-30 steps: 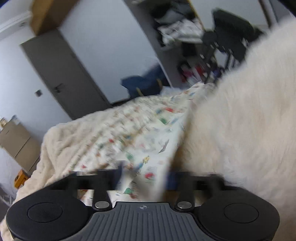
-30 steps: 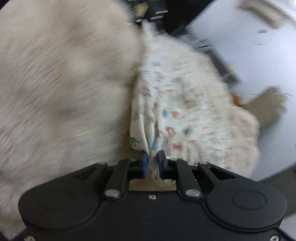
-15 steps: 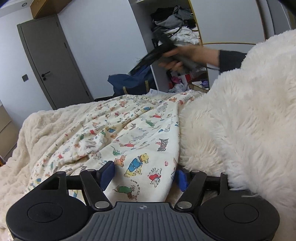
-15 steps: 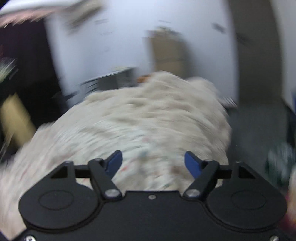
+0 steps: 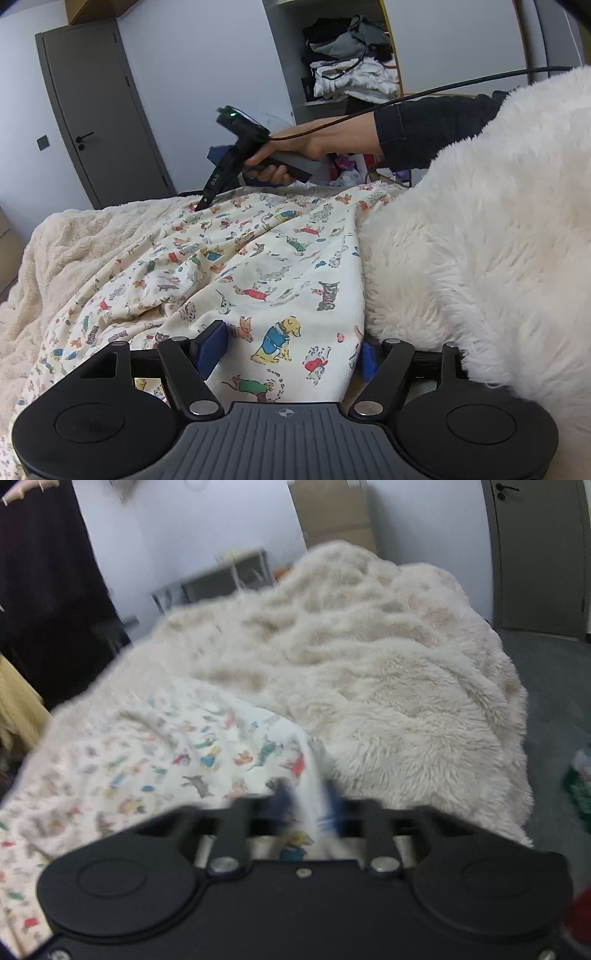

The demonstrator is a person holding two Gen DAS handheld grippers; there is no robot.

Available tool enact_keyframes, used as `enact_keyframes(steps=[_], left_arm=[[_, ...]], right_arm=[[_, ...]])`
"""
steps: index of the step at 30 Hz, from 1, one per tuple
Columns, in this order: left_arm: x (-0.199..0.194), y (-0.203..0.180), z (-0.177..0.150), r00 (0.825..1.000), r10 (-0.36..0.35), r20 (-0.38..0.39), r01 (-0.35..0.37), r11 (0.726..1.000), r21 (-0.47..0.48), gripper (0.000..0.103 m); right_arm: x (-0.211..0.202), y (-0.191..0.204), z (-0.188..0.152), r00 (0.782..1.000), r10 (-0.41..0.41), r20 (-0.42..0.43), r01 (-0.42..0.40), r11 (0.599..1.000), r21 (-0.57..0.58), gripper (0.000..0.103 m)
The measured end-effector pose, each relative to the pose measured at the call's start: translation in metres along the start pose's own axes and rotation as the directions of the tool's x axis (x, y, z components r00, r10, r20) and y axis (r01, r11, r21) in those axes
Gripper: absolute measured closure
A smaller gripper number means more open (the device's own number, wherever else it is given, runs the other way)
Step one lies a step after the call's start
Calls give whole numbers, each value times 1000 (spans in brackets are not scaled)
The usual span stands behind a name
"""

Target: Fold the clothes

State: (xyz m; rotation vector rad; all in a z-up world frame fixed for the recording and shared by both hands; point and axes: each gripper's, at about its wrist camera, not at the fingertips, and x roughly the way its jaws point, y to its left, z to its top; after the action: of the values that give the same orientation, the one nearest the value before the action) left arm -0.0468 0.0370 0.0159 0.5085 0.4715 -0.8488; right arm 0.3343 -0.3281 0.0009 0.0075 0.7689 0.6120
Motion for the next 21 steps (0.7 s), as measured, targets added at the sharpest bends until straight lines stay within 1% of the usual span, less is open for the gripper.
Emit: enact_keyframes(steps=[1,4,5,6,7,8,10,11,12,13,14,15,16,17,18,19,20,21], left_arm=[[0,2,-1,1000,-5,4,5,1000,-10,36],[1,4,-2,1000,-7,10,7,1000,-24,36],[1,4,-3,1000,-6,12,7,1000,-26,36],[2,4,-3,1000,-5,12,6,1000,-27,36],[2,3,-3,1000,-3,12,3,1000,-26,36],[3,2,-3,1000,-1,11,1,1000,-25,35],[4,1,-3,1000,2,9,-2,1000,-25,35],[2,2,-3,1000,2,6,-1,1000,-30,35],[0,5,-3,1000,2,5,-2,999,-36,35],[-6,11,-3,1000,5,11,-5,999,-48,35],[-12,17,-3,1000,8,18,-7,998,-59,35],[-18,23,-3,1000,11,25,-9,997,-72,35],[-23,32,-4,999,11,37,-8,995,-96,33],[-31,46,-6,998,10,57,-2,990,-141,32],[-39,59,-8,997,9,76,5,983,-185,29],[-47,74,-10,996,13,93,9,973,-230,24],[-55,90,-14,994,29,103,1,960,-279,24],[-63,105,-18,993,40,111,-2,945,-327,24]], right_arm=[[-3,1,4,1000,-24,17,24,1000,5,95],[-15,-4,11,991,-88,103,80,994,73,97],[-20,-6,12,985,-110,132,97,990,102,97],[-21,-2,13,976,-154,156,138,984,112,97],[-20,6,13,963,-213,167,199,975,96,97],[-18,11,13,954,-246,173,234,968,87,97],[-6,20,13,953,-274,126,273,962,27,89],[-1,24,14,959,-265,96,268,963,-11,81],[0,27,16,961,-263,86,267,963,-35,71],[-1,28,17,958,-268,99,273,961,-44,64],[-5,28,21,960,-252,118,259,965,-42,49],[-10,27,27,967,-214,141,221,975,-33,41],[-12,27,34,975,-165,149,170,985,-23,40],[-10,29,44,983,-121,140,125,992,-21,39],[-6,32,50,987,-96,131,101,994,-34,36],[-1,36,56,990,-71,121,78,996,-52,34],[6,40,61,994,-47,102,55,996,-71,31],[16,45,66,997,-24,71,30,995,-91,31]])
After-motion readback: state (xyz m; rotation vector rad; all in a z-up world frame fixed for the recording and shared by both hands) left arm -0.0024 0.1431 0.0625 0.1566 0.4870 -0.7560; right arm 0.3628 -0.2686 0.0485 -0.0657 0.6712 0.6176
